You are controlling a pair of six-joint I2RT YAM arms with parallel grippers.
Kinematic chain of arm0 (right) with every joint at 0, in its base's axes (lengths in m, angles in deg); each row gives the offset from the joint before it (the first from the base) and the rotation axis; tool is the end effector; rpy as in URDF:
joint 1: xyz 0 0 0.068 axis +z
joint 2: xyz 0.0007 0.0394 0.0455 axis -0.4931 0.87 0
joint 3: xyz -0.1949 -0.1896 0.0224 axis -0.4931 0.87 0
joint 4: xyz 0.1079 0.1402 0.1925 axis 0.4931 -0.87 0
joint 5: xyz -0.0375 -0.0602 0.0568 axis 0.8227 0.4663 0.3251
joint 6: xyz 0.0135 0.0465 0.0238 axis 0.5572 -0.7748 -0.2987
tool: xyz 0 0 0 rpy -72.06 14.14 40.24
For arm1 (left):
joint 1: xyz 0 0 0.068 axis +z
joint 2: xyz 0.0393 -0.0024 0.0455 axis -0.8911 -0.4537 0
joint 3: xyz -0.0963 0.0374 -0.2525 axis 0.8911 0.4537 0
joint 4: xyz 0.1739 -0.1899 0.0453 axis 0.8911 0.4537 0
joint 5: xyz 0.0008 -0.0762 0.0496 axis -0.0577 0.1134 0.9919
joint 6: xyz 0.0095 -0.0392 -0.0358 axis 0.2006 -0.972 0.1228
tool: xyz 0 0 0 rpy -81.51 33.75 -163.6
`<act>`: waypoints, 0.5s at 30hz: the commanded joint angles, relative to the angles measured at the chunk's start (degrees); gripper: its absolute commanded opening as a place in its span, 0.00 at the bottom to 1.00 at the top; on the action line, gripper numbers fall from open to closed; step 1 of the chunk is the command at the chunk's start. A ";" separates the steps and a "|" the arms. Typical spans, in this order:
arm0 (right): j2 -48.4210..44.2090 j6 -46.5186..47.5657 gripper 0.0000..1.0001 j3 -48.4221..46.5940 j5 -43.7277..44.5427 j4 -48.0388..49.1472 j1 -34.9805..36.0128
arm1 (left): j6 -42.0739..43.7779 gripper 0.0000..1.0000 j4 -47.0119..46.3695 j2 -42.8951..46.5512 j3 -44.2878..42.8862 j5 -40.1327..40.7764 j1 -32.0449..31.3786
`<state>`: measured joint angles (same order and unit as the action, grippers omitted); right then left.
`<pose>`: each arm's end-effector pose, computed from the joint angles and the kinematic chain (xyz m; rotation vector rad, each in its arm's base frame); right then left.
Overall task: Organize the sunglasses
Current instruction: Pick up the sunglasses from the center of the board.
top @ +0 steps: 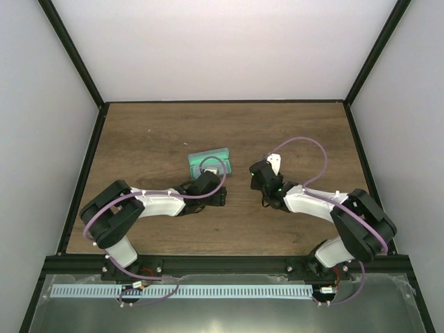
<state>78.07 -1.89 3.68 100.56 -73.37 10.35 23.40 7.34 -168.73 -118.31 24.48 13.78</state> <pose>0.2215 0.1627 0.1659 0.1695 2.2493 0.1042 0.2059 -0.2300 0.1296 0.2474 2.4761 -0.4464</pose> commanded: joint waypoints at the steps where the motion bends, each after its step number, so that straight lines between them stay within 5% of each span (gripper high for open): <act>1: 2.68 1.49 0.47 -0.88 -3.01 2.51 -3.20 | -0.90 0.77 -0.89 0.02 0.80 -1.45 -0.18; 15: 8.68 8.51 0.52 -2.12 -11.15 8.38 -10.64 | -0.59 0.77 -0.67 0.08 1.26 -0.70 -0.25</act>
<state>83.95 4.25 3.83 92.08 -66.73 0.08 23.16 6.36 -168.73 -117.94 23.92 13.78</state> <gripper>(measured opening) 0.511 0.769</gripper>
